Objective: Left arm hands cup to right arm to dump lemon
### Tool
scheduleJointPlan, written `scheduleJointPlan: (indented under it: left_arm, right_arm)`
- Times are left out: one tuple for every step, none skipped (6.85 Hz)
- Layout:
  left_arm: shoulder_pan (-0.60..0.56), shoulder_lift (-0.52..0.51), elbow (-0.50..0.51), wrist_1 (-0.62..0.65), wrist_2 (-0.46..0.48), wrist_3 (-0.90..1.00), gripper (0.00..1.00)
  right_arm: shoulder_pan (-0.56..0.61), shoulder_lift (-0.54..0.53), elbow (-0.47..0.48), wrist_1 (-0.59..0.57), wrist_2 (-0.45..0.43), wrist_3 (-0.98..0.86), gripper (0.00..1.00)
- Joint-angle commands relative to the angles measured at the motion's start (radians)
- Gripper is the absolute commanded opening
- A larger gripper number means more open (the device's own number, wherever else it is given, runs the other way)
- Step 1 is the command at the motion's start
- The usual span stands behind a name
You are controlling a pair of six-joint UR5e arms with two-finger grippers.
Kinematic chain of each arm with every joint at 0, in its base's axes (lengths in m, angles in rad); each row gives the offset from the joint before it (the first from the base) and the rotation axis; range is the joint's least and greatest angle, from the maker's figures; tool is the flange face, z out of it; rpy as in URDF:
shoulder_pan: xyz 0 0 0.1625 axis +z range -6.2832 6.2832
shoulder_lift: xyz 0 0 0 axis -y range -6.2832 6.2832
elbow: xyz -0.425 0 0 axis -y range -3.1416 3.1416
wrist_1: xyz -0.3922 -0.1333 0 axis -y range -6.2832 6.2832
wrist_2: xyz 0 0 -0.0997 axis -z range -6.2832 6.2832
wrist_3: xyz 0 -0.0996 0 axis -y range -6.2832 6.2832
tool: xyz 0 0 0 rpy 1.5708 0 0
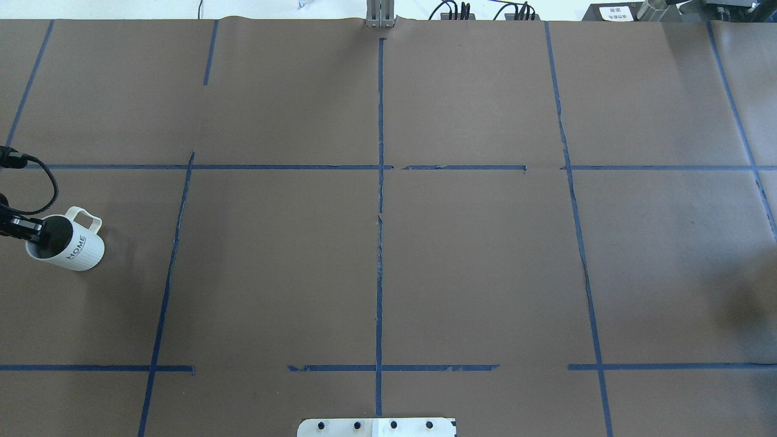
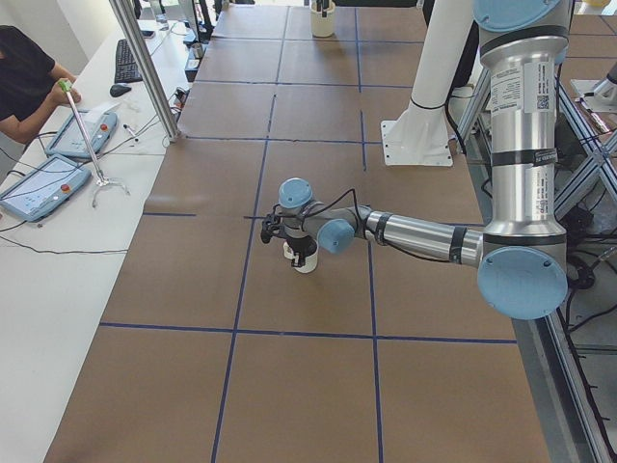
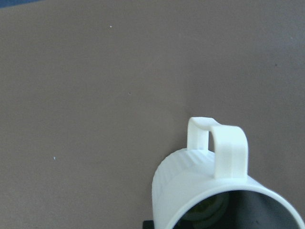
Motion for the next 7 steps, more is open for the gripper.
scheduleJointPlan:
  left_arm:
    - [-0.007,-0.055,-0.043,0.01,0.041,-0.267,0.0]
    - [-0.008,-0.106,-0.048,0.02,0.039,-0.376,0.0]
    - [-0.007,-0.16,-0.094,0.099,0.038,-0.485,0.0]
    - [0.001,-0.253,-0.155,0.244,0.036,-0.603,0.0]
    - [0.037,-0.387,-0.19,0.428,0.038,-0.642,0.0]
    - [0.12,-0.544,-0.191,0.627,0.041,-0.659,0.0]
    - [0.187,-0.7,-0.171,0.766,0.039,-0.818,0.0]
  right_arm:
    - [-0.122,0.169,0.0,0.002,-0.026,0.17,1.0]
    - [-0.181,0.268,0.0,0.002,-0.067,0.299,1.0]
    - [-0.273,0.369,0.012,0.003,-0.173,0.451,1.0]
    - [-0.391,0.473,0.035,0.004,-0.322,0.611,1.0]
    - [-0.533,0.547,0.079,0.004,-0.564,0.697,1.0]
    - [-0.659,0.554,0.126,0.002,-0.777,0.72,1.0]
    - [-0.738,0.604,0.122,0.002,-0.886,0.757,1.0]
